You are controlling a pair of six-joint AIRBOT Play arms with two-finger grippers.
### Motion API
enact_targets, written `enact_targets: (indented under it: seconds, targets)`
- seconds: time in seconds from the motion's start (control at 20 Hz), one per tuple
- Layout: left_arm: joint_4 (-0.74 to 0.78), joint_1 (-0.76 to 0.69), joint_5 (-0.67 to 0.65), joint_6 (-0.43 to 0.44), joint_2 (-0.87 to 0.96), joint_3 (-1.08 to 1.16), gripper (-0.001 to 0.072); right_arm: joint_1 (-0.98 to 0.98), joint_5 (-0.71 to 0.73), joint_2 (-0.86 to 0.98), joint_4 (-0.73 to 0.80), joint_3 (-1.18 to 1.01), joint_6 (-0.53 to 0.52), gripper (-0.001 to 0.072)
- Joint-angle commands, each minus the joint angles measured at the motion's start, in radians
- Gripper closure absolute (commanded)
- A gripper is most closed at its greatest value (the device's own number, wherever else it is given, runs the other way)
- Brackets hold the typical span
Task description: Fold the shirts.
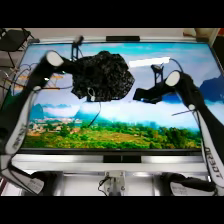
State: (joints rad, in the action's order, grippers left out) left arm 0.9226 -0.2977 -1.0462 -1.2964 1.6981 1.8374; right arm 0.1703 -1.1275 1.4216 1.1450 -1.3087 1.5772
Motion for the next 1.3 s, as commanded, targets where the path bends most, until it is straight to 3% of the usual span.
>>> enact_targets:
  seconds: [0.0,0.15,0.25,0.45,0.6,0.8,1.1,1.25]
  targets:
    - [0.106,-0.002,-0.127,-0.005,-0.26,0.015,0.0663,-0.013,-0.016,-0.137,0.032,-0.001,0.0,0.0036]
    - [0.285,-0.016,-0.251,-0.16,-0.429,0.011,0.0663,-0.011,-0.095,-0.238,0.033,-0.001,0.0,0.0035]
    - [0.324,-0.039,-0.308,-0.227,-0.486,0.0,0.0663,-0.011,-0.174,-0.266,0.014,-0.001,0.0,0.0036]
    - [0.324,-0.153,-0.284,-0.246,-0.514,-0.162,0.0663,-0.011,-0.224,-0.27,0.077,-0.001,0.002,0.0035]
    - [0.324,-0.236,-0.126,-0.246,-0.5,-0.395,0.0662,-0.011,-0.211,-0.256,0.143,0.0,0.037,0.0035]
    - [0.406,-0.224,-0.082,-0.246,-0.482,-0.52,0.0662,0.073,-0.2,-0.175,0.095,0.042,0.026,0.0036]
    - [0.454,-0.097,-0.091,-0.246,-0.483,-0.521,0.0662,0.377,0.064,0.028,0.079,0.135,0.031,0.0035]
    - [0.455,-0.075,-0.091,-0.245,-0.483,-0.521,0.0662,0.429,0.222,0.125,-0.107,0.135,-0.005,0.0035]
